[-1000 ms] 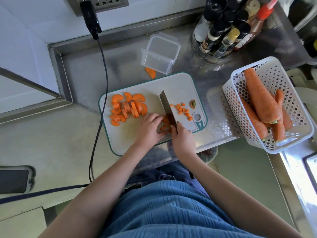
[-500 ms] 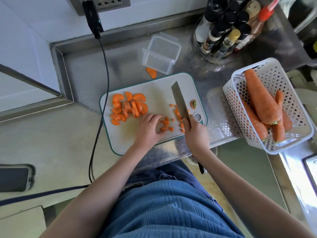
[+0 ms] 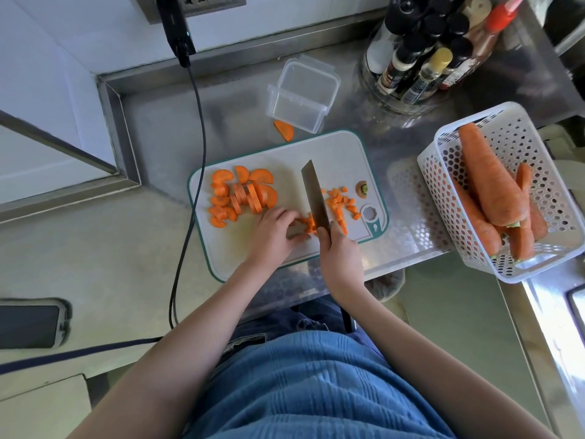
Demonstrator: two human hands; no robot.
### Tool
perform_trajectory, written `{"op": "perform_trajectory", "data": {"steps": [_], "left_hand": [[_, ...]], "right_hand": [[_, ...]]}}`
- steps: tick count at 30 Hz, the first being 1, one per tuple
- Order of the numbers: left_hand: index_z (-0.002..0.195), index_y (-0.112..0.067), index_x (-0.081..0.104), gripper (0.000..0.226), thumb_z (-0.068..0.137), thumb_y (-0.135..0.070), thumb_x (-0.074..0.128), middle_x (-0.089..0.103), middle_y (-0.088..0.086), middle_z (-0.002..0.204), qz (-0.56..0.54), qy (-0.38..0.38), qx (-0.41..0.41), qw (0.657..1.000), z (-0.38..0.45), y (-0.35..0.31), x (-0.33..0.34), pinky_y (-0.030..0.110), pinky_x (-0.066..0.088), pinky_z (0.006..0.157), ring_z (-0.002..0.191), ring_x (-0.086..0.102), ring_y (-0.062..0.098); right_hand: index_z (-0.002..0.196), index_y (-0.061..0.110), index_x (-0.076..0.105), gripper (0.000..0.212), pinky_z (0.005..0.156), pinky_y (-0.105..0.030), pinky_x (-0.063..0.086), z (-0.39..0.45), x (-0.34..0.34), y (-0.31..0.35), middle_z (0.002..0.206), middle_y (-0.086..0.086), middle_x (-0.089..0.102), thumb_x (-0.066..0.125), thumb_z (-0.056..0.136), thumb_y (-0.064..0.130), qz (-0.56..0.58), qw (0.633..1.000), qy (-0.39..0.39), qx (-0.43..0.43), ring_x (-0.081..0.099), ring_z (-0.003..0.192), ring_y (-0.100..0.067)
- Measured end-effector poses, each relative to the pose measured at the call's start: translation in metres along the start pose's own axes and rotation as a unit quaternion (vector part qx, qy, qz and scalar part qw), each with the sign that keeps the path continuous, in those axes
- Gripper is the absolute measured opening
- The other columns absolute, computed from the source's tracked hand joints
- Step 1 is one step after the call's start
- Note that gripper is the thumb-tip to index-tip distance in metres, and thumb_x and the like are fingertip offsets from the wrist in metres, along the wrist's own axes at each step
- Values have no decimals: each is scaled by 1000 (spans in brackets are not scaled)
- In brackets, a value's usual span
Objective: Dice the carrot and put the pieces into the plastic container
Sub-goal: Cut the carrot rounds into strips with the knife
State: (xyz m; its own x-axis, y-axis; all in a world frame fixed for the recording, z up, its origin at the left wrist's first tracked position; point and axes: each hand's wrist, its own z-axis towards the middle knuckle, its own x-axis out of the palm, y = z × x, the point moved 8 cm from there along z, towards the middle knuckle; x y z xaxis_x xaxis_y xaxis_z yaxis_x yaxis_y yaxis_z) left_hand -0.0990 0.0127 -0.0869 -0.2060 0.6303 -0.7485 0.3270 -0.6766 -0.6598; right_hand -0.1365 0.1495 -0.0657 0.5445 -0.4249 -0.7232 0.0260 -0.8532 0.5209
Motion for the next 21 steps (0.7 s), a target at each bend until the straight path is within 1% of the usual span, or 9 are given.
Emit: {"op": "perform_trajectory", "data": {"steps": [2, 4, 8, 10, 13, 16, 18, 19, 21], "left_hand": [[89, -12, 68, 27, 69, -24, 81, 60, 2, 83, 3, -5, 5, 1000, -4, 2, -1, 32, 40, 73, 82, 56, 25], [90, -10, 69, 26, 70, -21, 81, 60, 3, 83, 10, -11, 7, 1000, -8, 3, -2, 35, 42, 73, 81, 57, 27], [93, -10, 70, 26, 71, -19, 80, 62, 4, 86, 1, -8, -1, 1000, -7, 2, -1, 38, 47, 74, 83, 59, 27], [94, -10, 70, 26, 71, -17, 80, 63, 4, 86, 4, 1, 4, 1000, -5, -1, 0, 41, 49, 75, 83, 60, 28], [88, -12, 69, 24, 68, -19, 81, 63, 3, 82, 15, -7, 10, 1000, -2, -6, 1, 39, 47, 75, 81, 60, 28], [83, -15, 66, 20, 71, -24, 79, 62, 0, 79, 29, -17, 16, 999, 0, -11, -1, 37, 44, 74, 81, 59, 24], [80, -16, 65, 16, 73, -25, 77, 62, -2, 77, 34, -17, 17, 999, 1, -11, -1, 37, 45, 74, 78, 59, 23], [80, -16, 65, 15, 74, -25, 76, 64, -2, 76, 29, -13, 10, 999, 3, -9, 1, 37, 47, 72, 77, 59, 23], [83, -15, 66, 13, 77, -24, 74, 67, 0, 77, -12, 6, -12, 1000, 7, -7, 6, 38, 50, 68, 75, 61, 22]], "right_hand": [[88, 15, 41, 27, 49, -31, 33, 0, 2, 2, 68, -3, 53, 33, 103, 36, -5, 1000, 2, -2, 50, 60, -25], [90, 14, 42, 27, 53, -33, 37, -1, 5, 2, 72, -5, 55, 32, 103, 35, -23, 1000, 3, -4, 52, 64, -26], [101, 12, 45, 24, 57, -34, 41, 1, 11, 4, 76, -5, 55, 30, 104, 30, -64, 998, 13, 3, 55, 69, -28], [103, 11, 46, 25, 58, -35, 41, 3, 12, 5, 78, -5, 55, 30, 104, 29, -67, 998, 13, 6, 57, 71, -29], [98, 10, 47, 25, 59, -36, 42, 6, 10, 3, 79, -5, 53, 34, 103, 32, -43, 999, 26, 6, 54, 72, -29], [89, 13, 45, 25, 57, -33, 38, 13, 0, -3, 75, -6, 55, 40, 101, 34, 2, 999, 40, -2, 53, 69, -29], [87, 11, 50, 28, 52, -32, 35, 15, -13, -4, 69, -5, 55, 43, 100, 34, 22, 999, 26, -13, 52, 62, -26], [86, 11, 51, 29, 51, -33, 35, 14, -20, -4, 66, -4, 54, 44, 100, 35, 38, 999, 11, -16, 51, 59, -22], [82, 11, 50, 30, 51, -31, 34, 12, -32, -8, 62, 0, 51, 44, 100, 34, 78, 997, -22, -12, 45, 54, -15]]}}
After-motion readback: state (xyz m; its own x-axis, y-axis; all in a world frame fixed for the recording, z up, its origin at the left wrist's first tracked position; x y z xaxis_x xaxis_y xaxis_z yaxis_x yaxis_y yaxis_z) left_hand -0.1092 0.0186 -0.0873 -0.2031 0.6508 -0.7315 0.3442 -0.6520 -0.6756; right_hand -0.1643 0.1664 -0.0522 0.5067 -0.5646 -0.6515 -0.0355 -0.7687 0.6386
